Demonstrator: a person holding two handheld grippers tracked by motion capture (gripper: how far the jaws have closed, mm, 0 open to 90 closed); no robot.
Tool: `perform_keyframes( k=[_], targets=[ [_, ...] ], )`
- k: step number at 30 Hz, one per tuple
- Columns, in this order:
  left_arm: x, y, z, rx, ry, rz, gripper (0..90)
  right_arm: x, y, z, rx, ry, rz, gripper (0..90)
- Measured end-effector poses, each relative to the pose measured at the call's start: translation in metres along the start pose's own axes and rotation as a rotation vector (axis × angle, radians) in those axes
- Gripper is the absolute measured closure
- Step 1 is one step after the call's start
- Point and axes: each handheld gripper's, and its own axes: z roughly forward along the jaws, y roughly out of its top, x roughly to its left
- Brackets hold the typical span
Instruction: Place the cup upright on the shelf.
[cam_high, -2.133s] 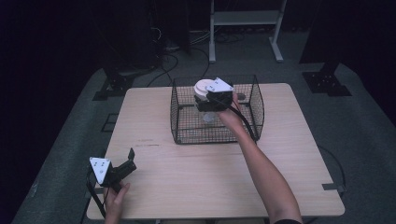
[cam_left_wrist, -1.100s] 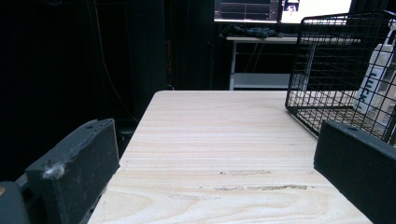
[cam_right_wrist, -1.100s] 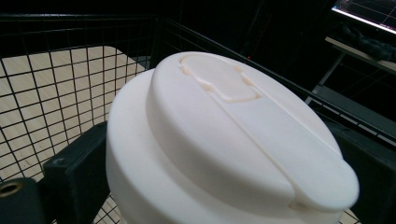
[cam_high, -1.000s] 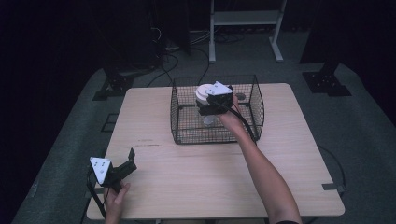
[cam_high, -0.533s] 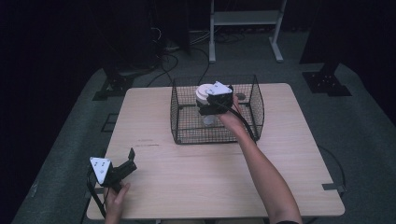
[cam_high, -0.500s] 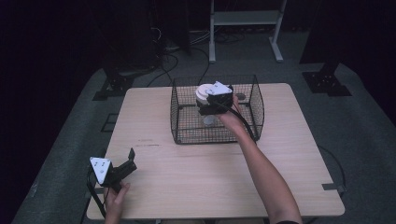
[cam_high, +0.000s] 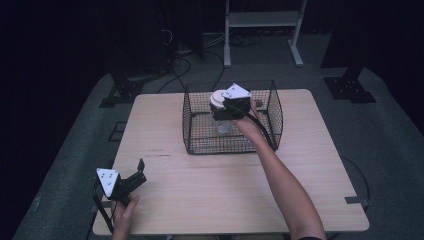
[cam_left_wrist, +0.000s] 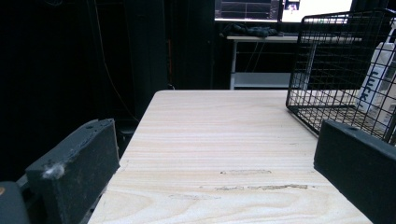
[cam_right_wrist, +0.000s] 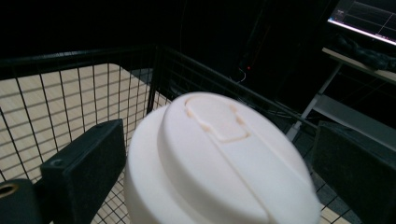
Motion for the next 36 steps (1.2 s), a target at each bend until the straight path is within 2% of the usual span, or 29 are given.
perform_keyframes(
  k=[6,9,17,23,28,36],
  targets=[
    [0.000,0.000,0.000,0.001,0.000,0.001,0.0,-0.002,0.011,-0.009,-0.032,0.003,0.012,2.7],
    [0.000,0.000,0.000,0.001,0.001,0.000,0.0,-0.004,0.016,-0.019,-0.050,-0.005,-0.006,2.7],
    [0.000,0.000,0.000,0.000,0.001,0.001,0.0,-0.010,0.021,-0.036,-0.086,-0.008,0.000,2.8],
    [0.000,0.000,-0.001,-0.001,0.000,0.003,0.0,-0.011,0.022,-0.049,-0.094,-0.005,-0.003,2.8],
    [-0.001,0.000,-0.001,-0.001,0.000,0.004,0.0,-0.011,0.023,-0.059,-0.077,0.008,-0.016,2.8],
    [0.000,0.000,-0.001,0.001,0.001,0.003,0.0,-0.012,0.021,-0.075,-0.100,0.011,-0.031,2.8]
  ],
)
